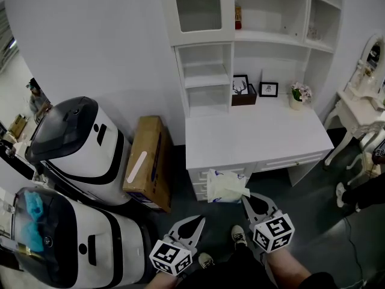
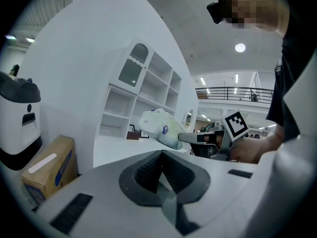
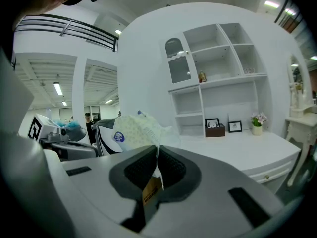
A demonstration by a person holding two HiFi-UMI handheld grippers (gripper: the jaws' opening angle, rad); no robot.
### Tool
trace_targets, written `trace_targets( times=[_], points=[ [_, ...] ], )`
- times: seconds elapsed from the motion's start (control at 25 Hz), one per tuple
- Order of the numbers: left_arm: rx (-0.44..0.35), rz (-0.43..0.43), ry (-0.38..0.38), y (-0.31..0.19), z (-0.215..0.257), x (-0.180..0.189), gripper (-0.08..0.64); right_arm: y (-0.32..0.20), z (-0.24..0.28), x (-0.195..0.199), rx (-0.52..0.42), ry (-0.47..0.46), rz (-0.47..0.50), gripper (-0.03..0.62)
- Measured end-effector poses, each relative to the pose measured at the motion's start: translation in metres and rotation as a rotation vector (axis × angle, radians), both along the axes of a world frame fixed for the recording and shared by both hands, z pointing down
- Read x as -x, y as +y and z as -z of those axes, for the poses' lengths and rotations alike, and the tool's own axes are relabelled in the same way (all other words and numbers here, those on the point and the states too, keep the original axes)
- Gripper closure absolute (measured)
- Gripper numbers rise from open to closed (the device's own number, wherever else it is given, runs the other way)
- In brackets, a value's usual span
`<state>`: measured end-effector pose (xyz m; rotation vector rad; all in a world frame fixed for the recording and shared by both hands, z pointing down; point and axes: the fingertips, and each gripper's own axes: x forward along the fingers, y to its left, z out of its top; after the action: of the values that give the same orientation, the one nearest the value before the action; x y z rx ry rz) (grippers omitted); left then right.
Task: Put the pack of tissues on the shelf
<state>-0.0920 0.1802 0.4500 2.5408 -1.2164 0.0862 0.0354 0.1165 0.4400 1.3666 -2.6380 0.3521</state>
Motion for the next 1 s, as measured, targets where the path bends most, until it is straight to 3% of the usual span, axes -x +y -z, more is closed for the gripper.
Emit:
trace_targets(
  times=[1.0],
  points=[
    [0.032, 0.148, -0.001, -0.081, -0.004, -0.026, 0.555, -0.1, -0.014, -0.02, 0.047, 0.007, 0.144, 0.584]
  ],
)
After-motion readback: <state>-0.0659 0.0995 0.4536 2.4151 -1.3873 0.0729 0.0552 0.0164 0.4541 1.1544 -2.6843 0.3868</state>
